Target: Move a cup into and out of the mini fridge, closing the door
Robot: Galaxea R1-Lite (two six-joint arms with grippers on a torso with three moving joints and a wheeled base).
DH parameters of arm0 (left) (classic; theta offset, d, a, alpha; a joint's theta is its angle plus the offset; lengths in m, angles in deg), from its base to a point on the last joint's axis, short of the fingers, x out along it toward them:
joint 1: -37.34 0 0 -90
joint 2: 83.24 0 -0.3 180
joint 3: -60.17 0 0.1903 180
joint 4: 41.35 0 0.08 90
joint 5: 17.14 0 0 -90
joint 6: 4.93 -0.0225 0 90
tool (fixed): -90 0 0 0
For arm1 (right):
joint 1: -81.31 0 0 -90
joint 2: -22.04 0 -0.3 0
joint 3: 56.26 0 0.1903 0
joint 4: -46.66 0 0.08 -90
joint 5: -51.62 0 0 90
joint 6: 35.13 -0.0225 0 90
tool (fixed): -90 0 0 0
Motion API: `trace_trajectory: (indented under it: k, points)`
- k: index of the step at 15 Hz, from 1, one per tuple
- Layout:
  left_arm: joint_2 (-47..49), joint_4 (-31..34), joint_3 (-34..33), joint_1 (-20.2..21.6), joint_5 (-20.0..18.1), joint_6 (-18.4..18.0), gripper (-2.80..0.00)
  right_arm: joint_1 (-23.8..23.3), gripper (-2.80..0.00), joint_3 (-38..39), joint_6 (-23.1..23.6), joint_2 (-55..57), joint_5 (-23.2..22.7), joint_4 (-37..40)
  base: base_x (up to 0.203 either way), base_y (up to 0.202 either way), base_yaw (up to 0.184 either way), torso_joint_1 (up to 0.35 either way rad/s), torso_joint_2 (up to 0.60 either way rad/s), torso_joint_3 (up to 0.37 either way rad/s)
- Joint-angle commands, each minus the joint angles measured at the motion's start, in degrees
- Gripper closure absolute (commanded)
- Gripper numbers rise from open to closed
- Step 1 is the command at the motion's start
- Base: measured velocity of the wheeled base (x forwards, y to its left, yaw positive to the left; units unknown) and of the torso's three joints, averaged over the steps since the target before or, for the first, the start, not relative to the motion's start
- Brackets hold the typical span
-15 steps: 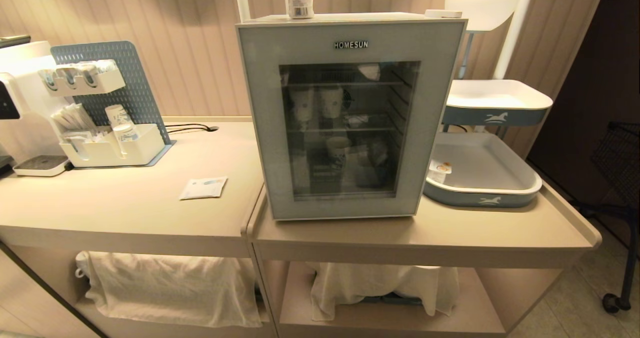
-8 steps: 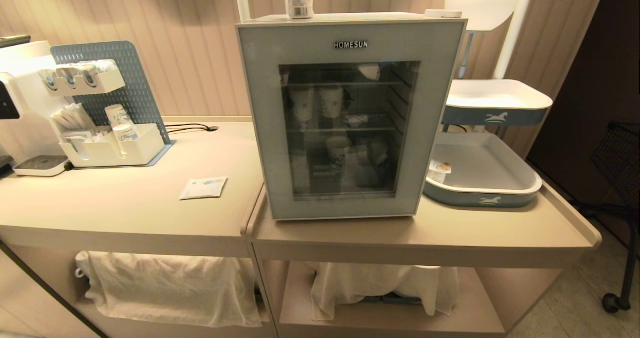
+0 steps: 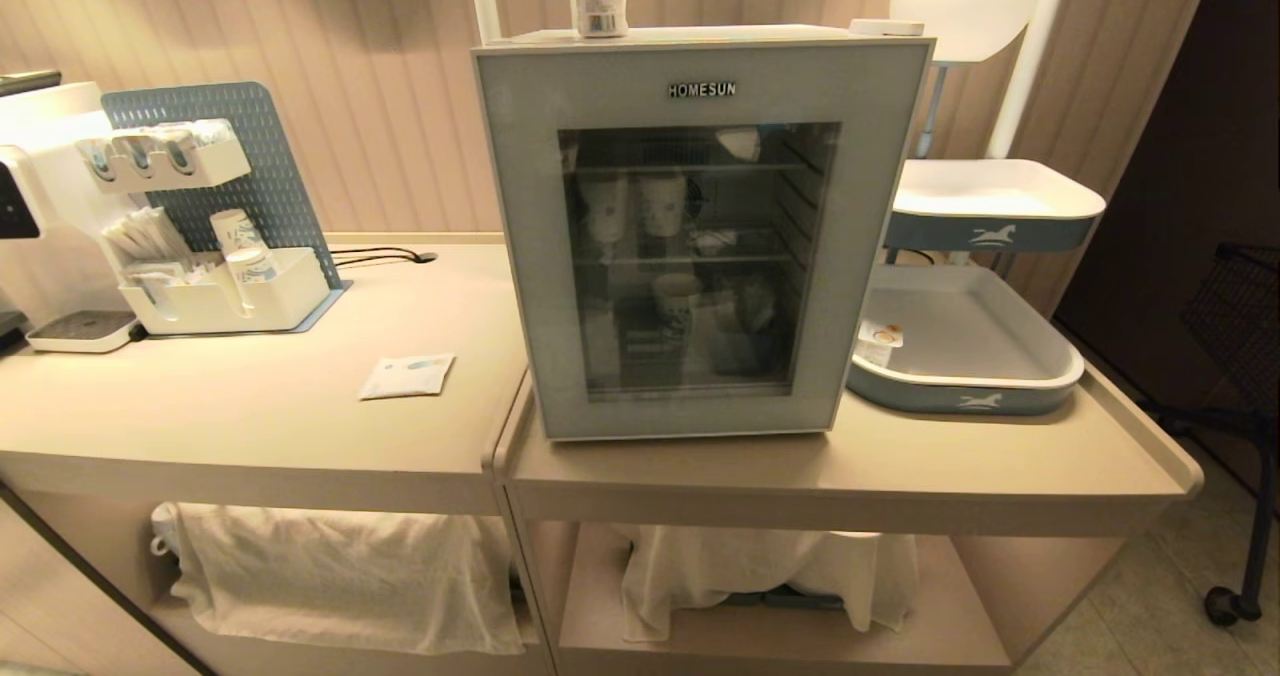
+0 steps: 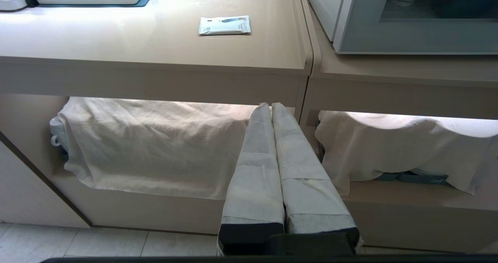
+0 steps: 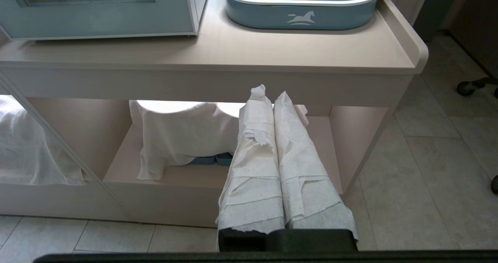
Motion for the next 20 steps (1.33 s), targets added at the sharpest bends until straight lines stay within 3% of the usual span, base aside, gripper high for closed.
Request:
trace_trajectory:
  k: [1,20]
  points:
    - [0.09,-0.04,0.0,0.02,-0.01,-0.02,0.0,0.0,0.0,0.0,0.04,0.07,0.01,0.03,0.0,0.0,0.0,0.0,0.0,0.0]
    - [0.09,-0.04,0.0,0.02,-0.01,-0.02,0.0,0.0,0.0,0.0,-0.04,0.15,0.01,0.03,0.0,0.0,0.0,0.0,0.0,0.0]
